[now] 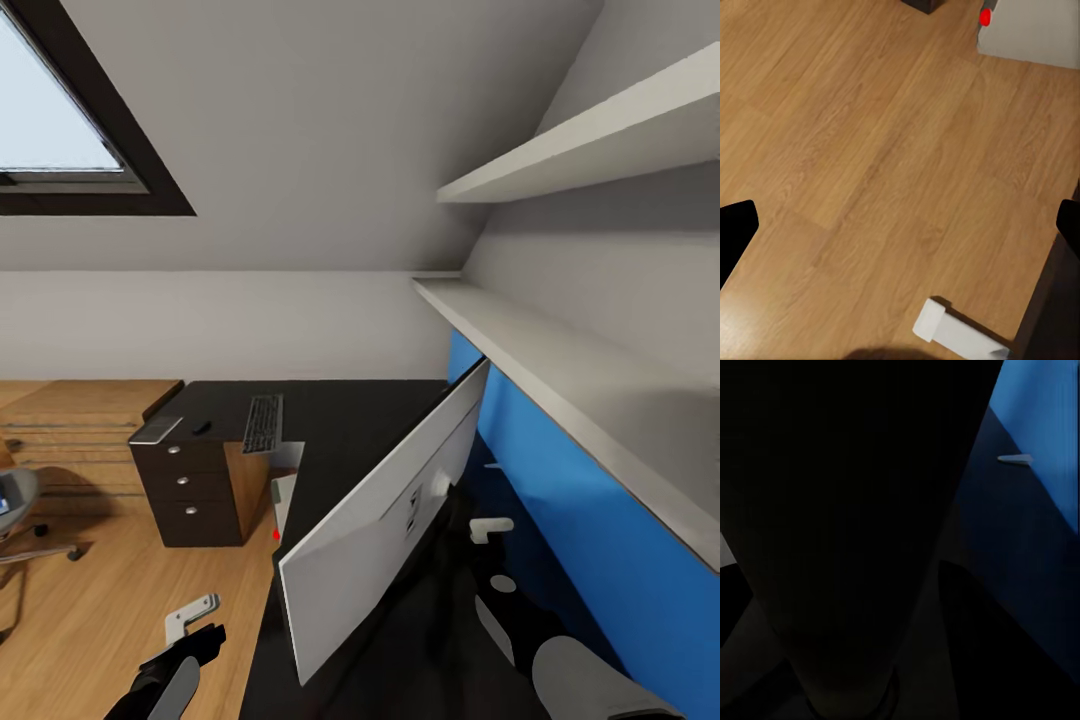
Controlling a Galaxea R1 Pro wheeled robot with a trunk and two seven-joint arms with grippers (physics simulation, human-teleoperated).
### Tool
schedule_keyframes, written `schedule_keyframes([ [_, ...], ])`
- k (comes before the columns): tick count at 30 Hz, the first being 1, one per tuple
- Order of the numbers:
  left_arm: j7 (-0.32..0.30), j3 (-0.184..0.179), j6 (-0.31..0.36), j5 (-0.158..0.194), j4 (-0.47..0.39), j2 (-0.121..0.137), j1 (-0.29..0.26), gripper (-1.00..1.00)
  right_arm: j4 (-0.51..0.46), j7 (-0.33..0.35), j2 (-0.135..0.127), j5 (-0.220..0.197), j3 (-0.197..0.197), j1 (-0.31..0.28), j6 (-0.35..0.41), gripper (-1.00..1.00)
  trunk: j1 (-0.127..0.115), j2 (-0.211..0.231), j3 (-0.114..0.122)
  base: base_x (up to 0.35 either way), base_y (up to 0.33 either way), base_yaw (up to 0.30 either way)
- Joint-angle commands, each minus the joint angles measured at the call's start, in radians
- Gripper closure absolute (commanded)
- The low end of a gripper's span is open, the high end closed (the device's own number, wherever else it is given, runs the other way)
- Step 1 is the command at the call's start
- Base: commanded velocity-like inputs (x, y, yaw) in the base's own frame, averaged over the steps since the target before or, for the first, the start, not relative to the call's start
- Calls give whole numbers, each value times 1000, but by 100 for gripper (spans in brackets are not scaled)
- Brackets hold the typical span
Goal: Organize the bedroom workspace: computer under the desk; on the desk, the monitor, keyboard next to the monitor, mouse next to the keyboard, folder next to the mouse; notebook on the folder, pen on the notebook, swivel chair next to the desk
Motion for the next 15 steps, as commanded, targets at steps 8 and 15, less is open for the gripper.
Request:
schedule_keyframes([
  [8,9,-5,2,6,-2,1,0,-100,-1,-10,1,2,8,-1,-2,100,0,-1,1,0,0,-17],
  [15,9,-4,2,6,-2,1,0,-100,0,-10,0,2,9,-1,-2,100,0,-1,1,0,0,0],
])
